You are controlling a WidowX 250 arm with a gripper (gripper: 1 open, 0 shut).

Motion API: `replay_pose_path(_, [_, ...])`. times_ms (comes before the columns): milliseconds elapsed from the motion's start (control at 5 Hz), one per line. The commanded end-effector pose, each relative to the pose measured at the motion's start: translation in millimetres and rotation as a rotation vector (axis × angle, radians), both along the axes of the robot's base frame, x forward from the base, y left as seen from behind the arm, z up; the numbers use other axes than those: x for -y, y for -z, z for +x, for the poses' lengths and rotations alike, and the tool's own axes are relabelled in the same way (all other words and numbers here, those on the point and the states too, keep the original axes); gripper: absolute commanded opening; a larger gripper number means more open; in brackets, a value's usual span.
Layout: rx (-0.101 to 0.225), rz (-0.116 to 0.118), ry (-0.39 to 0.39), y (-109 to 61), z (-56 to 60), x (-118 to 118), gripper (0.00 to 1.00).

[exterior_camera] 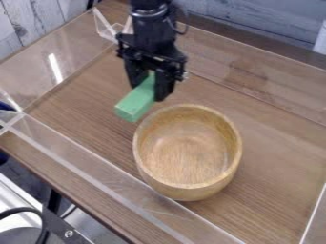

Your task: Remove the green block from inside the brown bowl and put it on the table

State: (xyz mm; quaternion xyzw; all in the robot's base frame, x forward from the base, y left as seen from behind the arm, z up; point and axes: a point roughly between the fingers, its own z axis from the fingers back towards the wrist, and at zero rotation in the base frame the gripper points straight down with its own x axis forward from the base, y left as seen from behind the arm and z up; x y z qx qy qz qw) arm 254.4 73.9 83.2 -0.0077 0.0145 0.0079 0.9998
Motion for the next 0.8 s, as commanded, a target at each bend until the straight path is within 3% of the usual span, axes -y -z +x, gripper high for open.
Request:
replay_pose_path(0, [0.024,0.036,-0.002,2.6,-4.8,-18.6,0.0])
replay_pose_path(400, [-0.016,0.057,0.008,34.5,-18.3,-30.2,0.0])
replay_pose_path(600, [0.012,0.046,0.0,19.2,-9.3,-21.0,0.0])
